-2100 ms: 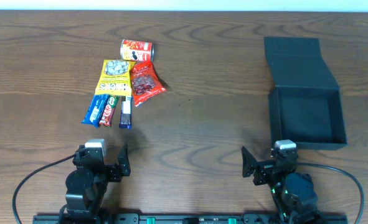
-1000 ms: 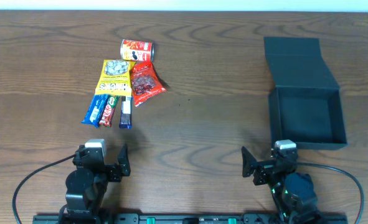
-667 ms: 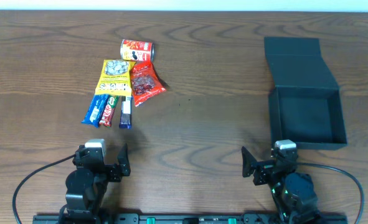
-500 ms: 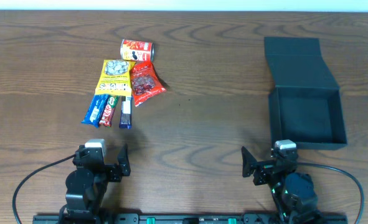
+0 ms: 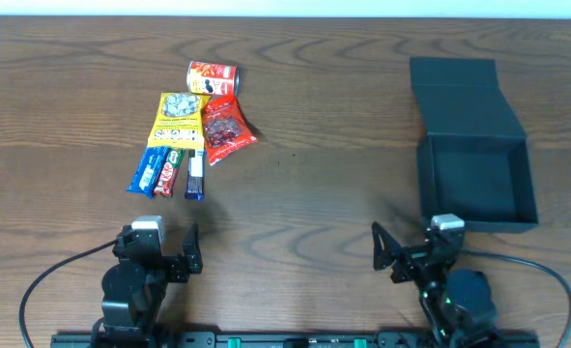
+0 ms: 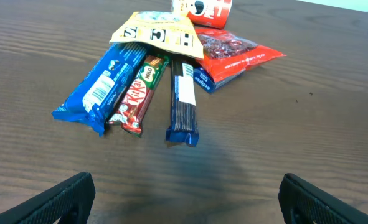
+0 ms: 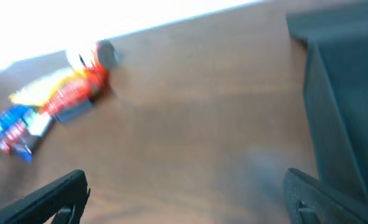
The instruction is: Pack container
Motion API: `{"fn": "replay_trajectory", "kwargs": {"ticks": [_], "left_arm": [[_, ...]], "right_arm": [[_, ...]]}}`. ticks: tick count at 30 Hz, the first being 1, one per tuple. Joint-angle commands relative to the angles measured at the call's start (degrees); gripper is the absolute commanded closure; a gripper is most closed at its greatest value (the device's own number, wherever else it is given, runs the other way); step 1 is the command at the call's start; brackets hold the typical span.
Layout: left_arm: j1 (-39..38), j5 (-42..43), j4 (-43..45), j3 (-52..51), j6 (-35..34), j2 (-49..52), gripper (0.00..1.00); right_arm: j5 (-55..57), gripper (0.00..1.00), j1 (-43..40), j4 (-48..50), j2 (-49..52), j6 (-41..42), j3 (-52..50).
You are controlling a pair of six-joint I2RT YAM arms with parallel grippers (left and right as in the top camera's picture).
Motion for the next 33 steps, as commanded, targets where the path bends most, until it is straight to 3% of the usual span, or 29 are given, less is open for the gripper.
{"fn": "replay_trajectory", "kwargs": {"ticks": [1, 4, 8, 17, 27, 33], "left_arm": [[0.00, -1.01, 0.02, -0.83, -0.63, -0.42, 0.05], [0.00, -1.01, 0.02, -0.83, -0.63, -0.42, 0.04], [0.00, -1.01, 0.02, -0.83, -0.63, -0.42, 0.05], [0.00, -1.01, 0.02, -0.83, -0.63, -0.42, 0.05], [0.00, -1.01, 0.02, -0.83, -0.63, -0.42, 0.05], [0.00, -1.01, 0.02, -0.83, -0.63, -0.42, 0.05]], "right_arm": [[-0.79, 0.01, -0.72, 5.18, -0.48, -0.48, 0.07], [-3.85, 0.01, -0.76, 9.20, 0.26, -5.77, 0.68], [-3.56, 0.01, -1.14, 7.63, 5.81, -10.14, 6.10], [-2.56, 0.01, -5.84, -8.11, 35.06, -21.99, 33.09], [-8.57, 0.01, -14.64, -14.34, 61.00, -22.01, 44.17], [-12.22, 0.01, -18.84, -14.56, 66.62, -20.98, 44.28]]}}
